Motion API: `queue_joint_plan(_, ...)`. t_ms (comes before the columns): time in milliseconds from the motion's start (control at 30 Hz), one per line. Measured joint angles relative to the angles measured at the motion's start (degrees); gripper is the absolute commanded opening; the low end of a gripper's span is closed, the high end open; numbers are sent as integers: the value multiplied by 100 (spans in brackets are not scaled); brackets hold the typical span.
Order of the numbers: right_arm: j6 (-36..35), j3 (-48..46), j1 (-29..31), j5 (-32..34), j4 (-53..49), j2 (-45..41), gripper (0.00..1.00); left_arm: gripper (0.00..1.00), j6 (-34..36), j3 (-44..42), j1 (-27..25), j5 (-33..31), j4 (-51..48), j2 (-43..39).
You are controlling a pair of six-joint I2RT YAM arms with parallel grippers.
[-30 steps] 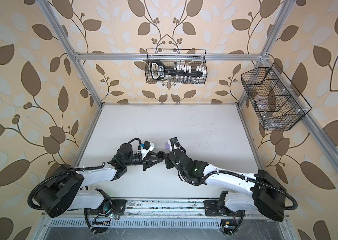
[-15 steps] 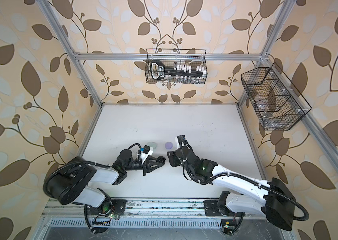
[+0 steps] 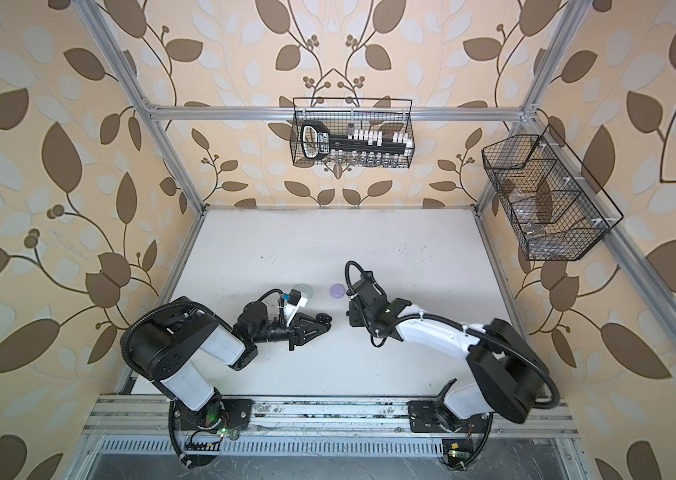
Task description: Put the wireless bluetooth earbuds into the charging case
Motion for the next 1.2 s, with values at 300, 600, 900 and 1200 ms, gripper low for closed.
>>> queue_joint_plan(300,-98,223,280,61,48,221,60,0,31,-22,0,81,42,-39)
queue_joint_plan(600,-144,149,175,81,269,0,51,0,55,-22,2,199,111,-39)
queue_joint_plan(900,-238,881,175,44,-219,1370,47,0,210,-129,2,299,114,-50)
queue_joint_plan(1200,-262,1021,190,105,-271,1502,36,0,313,-195,2,304,114,-197)
